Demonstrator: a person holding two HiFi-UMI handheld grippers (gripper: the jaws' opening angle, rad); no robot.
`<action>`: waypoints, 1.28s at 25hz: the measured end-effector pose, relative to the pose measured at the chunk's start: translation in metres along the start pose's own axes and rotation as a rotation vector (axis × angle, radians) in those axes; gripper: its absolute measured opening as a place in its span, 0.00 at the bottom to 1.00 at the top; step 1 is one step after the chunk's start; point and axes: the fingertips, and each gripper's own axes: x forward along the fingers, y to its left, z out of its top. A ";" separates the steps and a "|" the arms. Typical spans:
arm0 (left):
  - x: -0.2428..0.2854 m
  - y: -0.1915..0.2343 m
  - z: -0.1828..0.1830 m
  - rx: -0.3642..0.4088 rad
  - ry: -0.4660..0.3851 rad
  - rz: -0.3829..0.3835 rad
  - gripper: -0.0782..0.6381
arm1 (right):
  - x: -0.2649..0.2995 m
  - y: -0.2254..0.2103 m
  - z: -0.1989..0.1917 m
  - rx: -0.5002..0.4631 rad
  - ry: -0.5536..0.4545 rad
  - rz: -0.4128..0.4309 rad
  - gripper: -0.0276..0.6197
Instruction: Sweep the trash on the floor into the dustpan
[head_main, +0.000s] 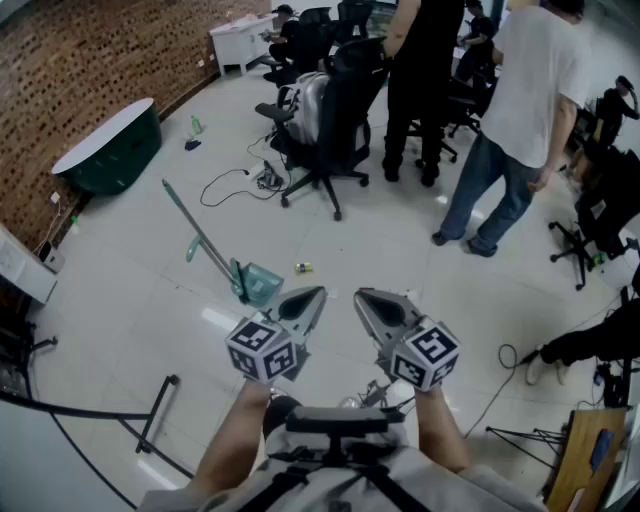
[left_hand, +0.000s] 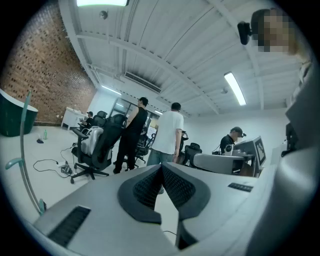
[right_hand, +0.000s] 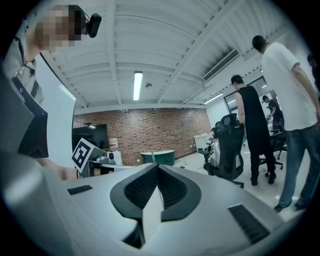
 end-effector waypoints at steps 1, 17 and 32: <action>-0.008 0.015 0.006 -0.012 -0.011 0.026 0.11 | 0.015 0.005 0.002 0.001 0.000 0.015 0.04; -0.148 0.209 0.041 -0.082 -0.076 0.157 0.11 | 0.245 0.098 0.004 -0.078 0.078 0.207 0.04; -0.173 0.300 0.059 -0.065 -0.106 0.291 0.11 | 0.355 0.111 0.005 -0.103 0.148 0.356 0.04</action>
